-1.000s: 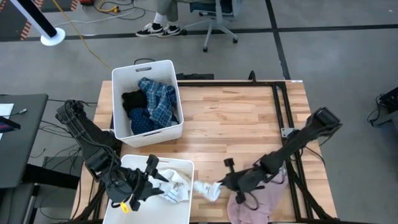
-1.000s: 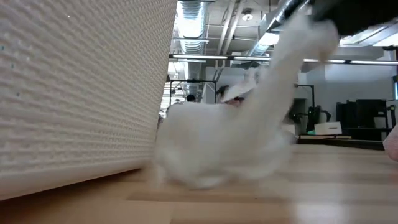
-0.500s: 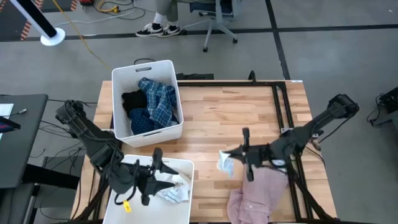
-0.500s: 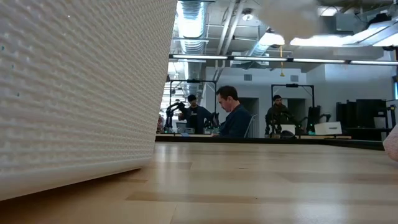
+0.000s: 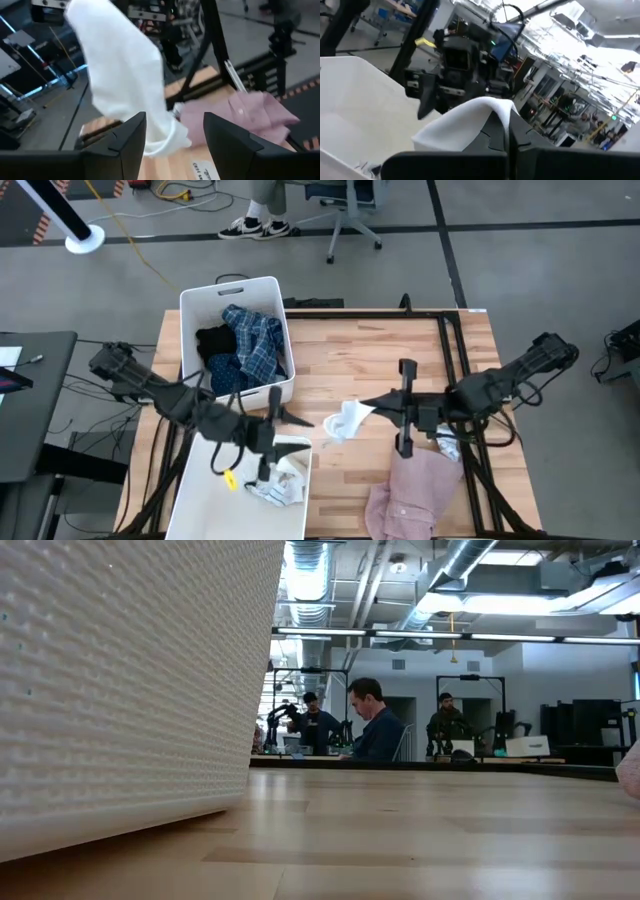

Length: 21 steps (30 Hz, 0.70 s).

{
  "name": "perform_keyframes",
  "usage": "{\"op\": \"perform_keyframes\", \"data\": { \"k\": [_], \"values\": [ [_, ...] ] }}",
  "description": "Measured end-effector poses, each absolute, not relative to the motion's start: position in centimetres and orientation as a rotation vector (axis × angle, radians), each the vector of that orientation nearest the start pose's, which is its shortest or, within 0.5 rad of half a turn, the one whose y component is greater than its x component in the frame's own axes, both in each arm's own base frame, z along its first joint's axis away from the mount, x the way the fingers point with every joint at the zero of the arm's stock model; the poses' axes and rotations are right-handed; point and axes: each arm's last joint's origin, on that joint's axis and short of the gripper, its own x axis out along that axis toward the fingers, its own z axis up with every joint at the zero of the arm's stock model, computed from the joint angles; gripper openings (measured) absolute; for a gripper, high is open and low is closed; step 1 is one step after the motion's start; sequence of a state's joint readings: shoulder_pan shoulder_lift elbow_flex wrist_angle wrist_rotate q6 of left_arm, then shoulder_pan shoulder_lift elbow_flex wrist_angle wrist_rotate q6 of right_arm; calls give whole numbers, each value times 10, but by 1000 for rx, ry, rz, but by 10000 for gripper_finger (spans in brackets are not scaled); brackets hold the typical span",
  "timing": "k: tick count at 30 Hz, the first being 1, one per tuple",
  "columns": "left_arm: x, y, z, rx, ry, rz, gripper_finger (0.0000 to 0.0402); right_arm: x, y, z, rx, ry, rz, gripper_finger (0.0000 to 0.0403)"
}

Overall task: Sort clothes
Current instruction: Put the white sock into the bottom white laundry organizer

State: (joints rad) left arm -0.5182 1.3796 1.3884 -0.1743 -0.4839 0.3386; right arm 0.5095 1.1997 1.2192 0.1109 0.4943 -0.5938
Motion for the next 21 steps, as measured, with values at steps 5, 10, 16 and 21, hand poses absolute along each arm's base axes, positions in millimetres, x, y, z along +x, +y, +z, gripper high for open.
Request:
{"op": "perform_keyframes", "data": {
  "k": [5, 10, 16, 21],
  "values": [
    [283, -128, 416, 389, 60, -89, 228, 241, 118, 435, -547, -135, 8, 0],
    [296, -120, 416, 341, 10, -126, 284, 257, 122, 440, -575, -136, 4, 0],
    [311, -113, 411, 268, -8, -103, 334, 284, 127, 440, -630, -78, -3, 0],
    [320, -114, 403, 243, 5, -107, 341, 304, 133, 440, -668, -34, 0, 0]
  ]
}}
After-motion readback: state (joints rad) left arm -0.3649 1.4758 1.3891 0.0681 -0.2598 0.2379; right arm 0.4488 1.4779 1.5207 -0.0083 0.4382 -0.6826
